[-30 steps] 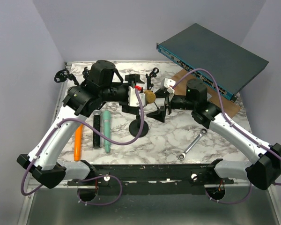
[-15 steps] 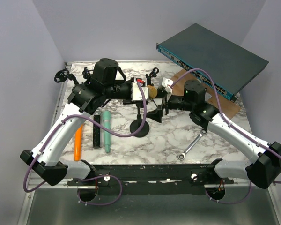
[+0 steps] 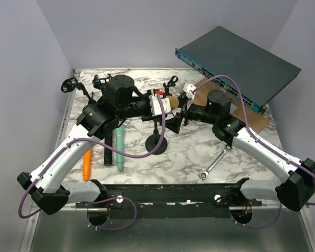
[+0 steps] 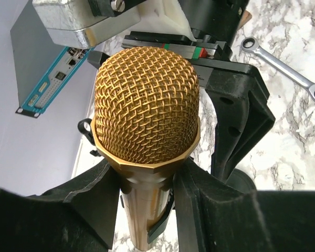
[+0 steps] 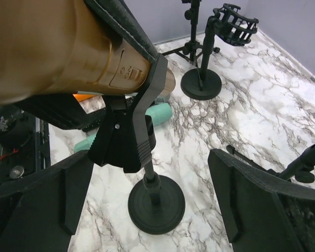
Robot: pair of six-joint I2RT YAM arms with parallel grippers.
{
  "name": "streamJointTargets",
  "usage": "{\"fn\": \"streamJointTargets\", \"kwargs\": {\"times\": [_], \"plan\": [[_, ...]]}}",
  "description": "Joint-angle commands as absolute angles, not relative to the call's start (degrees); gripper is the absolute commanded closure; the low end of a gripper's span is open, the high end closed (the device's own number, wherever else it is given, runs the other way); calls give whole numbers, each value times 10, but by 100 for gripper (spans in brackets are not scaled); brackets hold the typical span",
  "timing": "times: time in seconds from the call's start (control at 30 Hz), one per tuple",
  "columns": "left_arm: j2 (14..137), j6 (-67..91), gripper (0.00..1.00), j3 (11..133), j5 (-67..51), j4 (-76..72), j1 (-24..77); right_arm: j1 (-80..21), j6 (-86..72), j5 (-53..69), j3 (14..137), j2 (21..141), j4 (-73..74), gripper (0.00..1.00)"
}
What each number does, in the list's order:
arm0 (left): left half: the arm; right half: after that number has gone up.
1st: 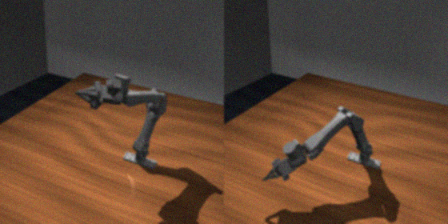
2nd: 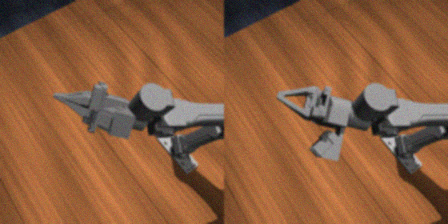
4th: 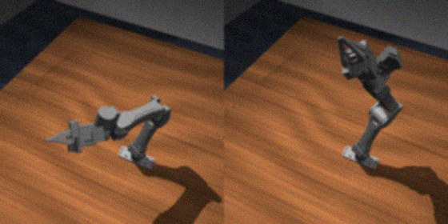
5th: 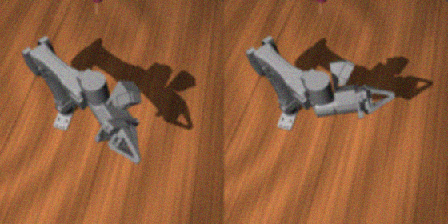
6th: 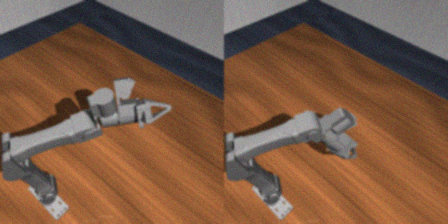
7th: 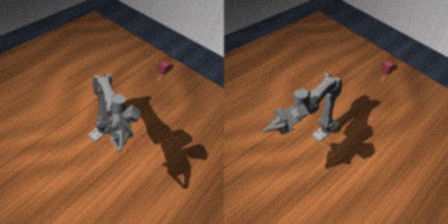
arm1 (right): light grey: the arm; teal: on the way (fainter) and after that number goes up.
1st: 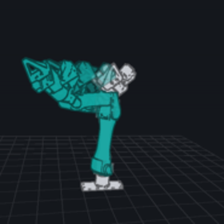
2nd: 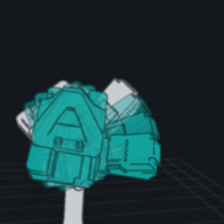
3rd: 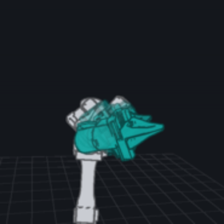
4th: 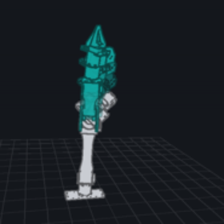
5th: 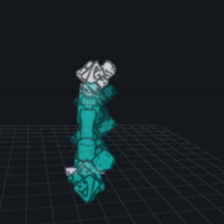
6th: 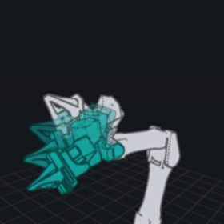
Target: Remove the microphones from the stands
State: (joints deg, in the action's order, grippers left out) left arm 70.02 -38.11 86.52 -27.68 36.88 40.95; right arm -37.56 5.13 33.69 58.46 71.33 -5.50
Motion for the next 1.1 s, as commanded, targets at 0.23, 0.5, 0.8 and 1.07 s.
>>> {"fn": "streamJointTargets", "kwargs": {"times": [0.23, 0.5, 0.8, 1.07], "plan": [[712, -279, 100, 872, -165, 345, 435, -380, -21, 346, 577, 734, -115, 4], [711, -266, 100, 872, -167, 345, 436, -380, -22, 350, 577, 748, -126, 19], [709, -266, 100, 869, -174, 352, 437, -380, -9, 376, 580, 746, -124, 85], [704, -285, 100, 877, -158, 360, 437, -380, 26, 339, 546, 724, -122, 99]]}}
